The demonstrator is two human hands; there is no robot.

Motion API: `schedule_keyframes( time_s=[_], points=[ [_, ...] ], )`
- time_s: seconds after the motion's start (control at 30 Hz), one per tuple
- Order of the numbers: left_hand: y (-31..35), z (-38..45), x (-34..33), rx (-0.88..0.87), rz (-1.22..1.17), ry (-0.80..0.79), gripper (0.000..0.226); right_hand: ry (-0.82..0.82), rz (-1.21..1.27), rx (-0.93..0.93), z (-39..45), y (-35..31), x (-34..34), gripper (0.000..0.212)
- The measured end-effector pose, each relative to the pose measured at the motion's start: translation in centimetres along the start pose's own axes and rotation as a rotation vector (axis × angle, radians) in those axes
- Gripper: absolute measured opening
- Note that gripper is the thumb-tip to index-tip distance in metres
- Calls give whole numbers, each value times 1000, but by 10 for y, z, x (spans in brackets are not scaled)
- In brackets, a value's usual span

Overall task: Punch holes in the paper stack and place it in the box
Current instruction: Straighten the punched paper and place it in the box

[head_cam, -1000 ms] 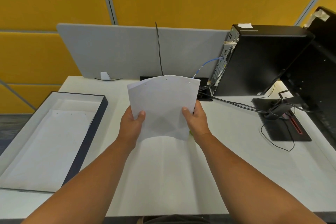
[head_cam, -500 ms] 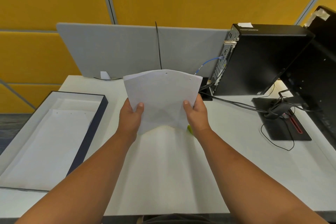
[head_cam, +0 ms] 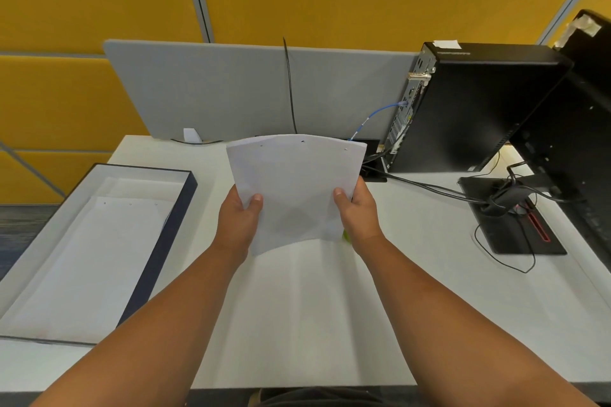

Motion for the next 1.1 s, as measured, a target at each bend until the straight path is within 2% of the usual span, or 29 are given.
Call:
schedule_keyframes(
  time_s=[0.4, 0.67, 1.1],
  points=[
    [-4, -5, 0, 18, 8, 31, 32, -29, -24, -8, -4, 7, -2, 40],
    [-15, -6, 2, 57, 57, 19, 39, -44, -142, -75, -1, 12, -2, 41],
    [-5, -1, 17, 70, 101, -6, 43, 49, -105, -19, -8, -9, -15, 37]
  ],
)
Point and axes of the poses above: each hand's wrist, its own z-axis towards the middle knuckle, its own x-axis out of the back of the hand, y = z × x, the point moved 3 cm from there along z, towards the middle knuckle, and after that the axes turned 13 degrees about -y, right-handed, at the moved point
